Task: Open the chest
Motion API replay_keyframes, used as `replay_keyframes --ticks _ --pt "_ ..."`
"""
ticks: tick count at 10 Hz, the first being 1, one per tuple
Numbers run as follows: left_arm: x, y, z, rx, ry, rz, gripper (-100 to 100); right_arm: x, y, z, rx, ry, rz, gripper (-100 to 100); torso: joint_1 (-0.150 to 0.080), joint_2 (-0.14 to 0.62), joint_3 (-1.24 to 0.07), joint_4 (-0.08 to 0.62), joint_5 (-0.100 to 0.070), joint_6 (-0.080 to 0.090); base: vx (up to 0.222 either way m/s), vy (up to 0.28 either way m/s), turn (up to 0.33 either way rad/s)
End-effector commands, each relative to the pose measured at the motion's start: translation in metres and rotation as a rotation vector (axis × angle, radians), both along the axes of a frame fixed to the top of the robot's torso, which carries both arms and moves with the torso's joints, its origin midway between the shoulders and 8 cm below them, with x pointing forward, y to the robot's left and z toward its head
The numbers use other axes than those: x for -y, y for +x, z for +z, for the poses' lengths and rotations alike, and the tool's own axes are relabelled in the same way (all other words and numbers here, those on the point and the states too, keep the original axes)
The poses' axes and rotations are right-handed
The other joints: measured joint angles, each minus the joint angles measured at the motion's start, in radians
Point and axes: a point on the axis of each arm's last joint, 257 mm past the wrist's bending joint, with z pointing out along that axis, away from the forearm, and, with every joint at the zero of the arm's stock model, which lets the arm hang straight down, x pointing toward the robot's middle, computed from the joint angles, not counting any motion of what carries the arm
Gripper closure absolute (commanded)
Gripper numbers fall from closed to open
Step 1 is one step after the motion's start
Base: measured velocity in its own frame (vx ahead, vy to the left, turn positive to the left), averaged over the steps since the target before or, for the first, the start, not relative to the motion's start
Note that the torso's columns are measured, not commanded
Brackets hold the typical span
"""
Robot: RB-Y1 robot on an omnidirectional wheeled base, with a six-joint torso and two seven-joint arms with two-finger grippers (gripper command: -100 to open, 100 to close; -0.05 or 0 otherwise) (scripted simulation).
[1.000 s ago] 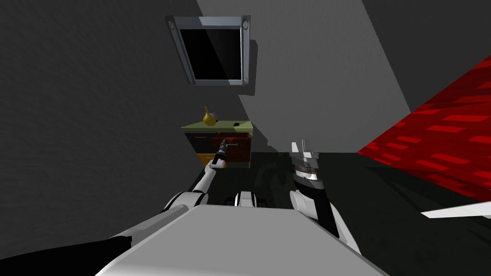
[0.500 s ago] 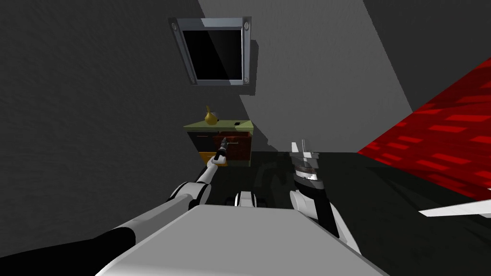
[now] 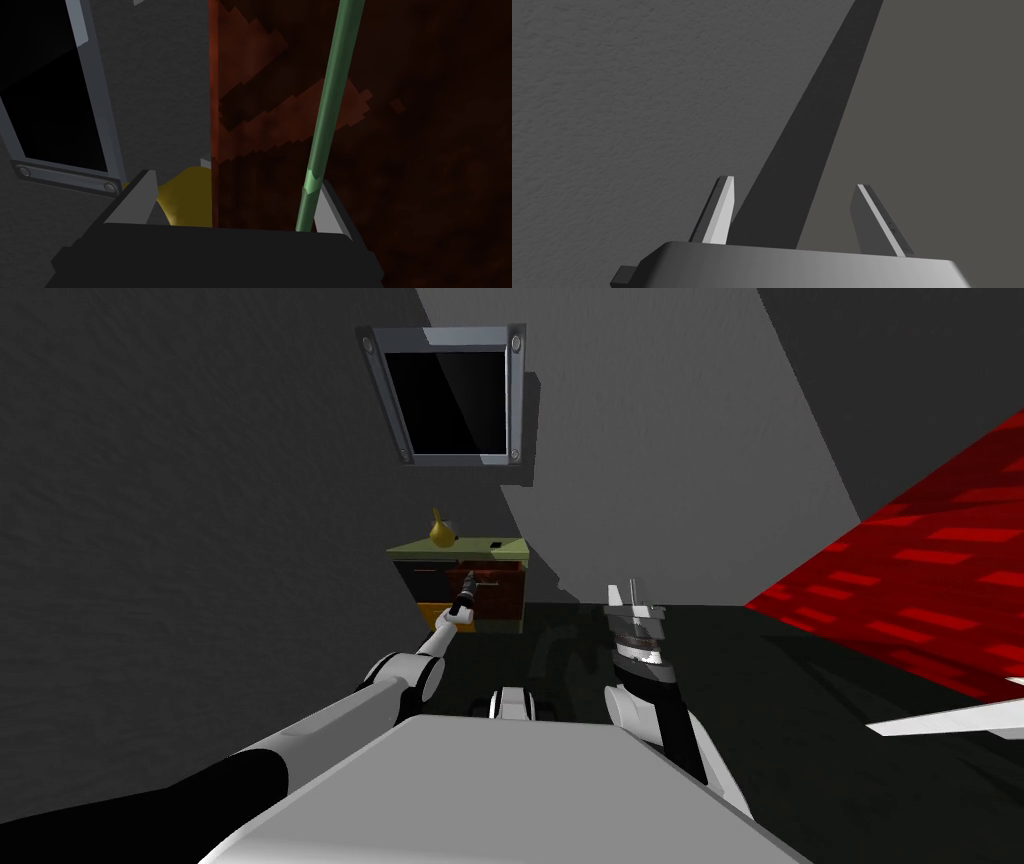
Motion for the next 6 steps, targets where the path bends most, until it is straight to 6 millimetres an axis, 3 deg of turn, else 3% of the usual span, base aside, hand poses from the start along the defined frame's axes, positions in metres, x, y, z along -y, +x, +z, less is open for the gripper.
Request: replay_keyframes --ticks 1,6 --pt "0.0001 0.0002 -0.0014 -0.004 0.0 0.0 0 0.0 0.0 0.0 0.0 0.0 0.0 0 0.0 -0.001 0.0 -0.001 0.0 0.0 0.0 0.0 0.0" --pt "-0.0003 -0.0006 -0.0058 -0.012 -0.001 0.001 0 0.0 0.0 0.0 0.0 0.0 0.0 0 0.001 -0.003 -0.002 -0.003 0.001 0.001 0.0 0.0 0.0"
